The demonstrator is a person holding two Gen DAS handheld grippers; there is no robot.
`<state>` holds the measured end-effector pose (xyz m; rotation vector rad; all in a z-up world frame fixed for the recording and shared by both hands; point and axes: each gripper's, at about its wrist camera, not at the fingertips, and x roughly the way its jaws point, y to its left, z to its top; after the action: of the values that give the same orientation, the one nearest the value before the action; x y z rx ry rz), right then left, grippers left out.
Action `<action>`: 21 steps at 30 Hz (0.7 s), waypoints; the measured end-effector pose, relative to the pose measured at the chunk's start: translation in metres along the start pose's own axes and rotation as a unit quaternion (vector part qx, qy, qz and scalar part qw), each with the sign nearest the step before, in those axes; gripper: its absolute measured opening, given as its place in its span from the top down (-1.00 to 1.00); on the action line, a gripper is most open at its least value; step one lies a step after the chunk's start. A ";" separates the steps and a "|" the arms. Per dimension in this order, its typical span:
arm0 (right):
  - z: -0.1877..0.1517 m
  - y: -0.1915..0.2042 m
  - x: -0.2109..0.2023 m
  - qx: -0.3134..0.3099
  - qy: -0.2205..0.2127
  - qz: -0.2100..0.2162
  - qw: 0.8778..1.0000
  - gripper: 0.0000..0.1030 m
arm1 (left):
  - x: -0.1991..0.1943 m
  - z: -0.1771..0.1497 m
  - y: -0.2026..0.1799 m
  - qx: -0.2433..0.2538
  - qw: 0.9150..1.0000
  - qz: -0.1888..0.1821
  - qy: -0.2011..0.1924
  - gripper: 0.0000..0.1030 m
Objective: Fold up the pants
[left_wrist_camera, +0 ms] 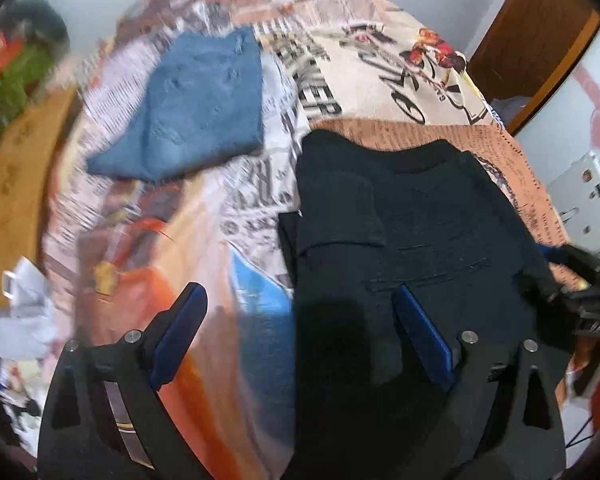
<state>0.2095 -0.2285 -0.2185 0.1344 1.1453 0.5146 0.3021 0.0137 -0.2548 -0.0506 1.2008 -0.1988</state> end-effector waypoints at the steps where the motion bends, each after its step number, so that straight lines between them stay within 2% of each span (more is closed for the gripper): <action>1: -0.001 -0.002 0.006 0.002 0.013 0.012 1.000 -0.43 | 0.008 0.001 0.000 -0.006 1.000 -0.009 0.014 -0.87; 3: -0.001 -0.004 0.011 0.007 0.021 0.022 0.999 -0.60 | 0.022 0.003 -0.002 -0.011 0.999 -0.029 0.042 -0.87; 9: 0.002 -0.005 0.020 0.012 0.041 0.068 0.997 -0.67 | 0.046 0.011 -0.007 -0.027 0.991 -0.097 0.087 -0.95; 12: 0.004 -0.001 0.024 0.007 0.045 0.085 0.995 -0.66 | 0.053 0.015 -0.010 -0.027 0.987 -0.117 0.103 -0.98; 14: 0.007 0.001 0.027 0.006 0.047 0.095 0.994 -0.59 | 0.054 0.018 -0.017 -0.013 0.987 -0.121 0.106 -0.98; 16: 0.009 0.005 0.028 0.001 0.049 0.097 0.994 -0.42 | 0.054 0.017 -0.029 0.013 0.987 -0.123 0.104 -0.97; 18: 0.011 0.006 0.029 0.001 0.049 0.098 0.994 -0.19 | 0.054 0.015 -0.039 0.035 0.988 -0.112 0.100 -0.97; 19: 0.012 0.006 0.029 0.002 0.049 0.099 0.994 -0.15 | 0.053 0.014 -0.044 0.046 0.989 -0.102 0.097 -0.96; 21: 0.012 0.006 0.028 -0.002 0.047 0.101 0.994 0.03 | 0.052 0.014 -0.047 0.048 0.990 -0.096 0.092 -0.90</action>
<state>0.2268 -0.2082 -0.2350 0.2263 1.2298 0.7080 0.3272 -0.0423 -0.2910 -0.0657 1.3694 -0.4382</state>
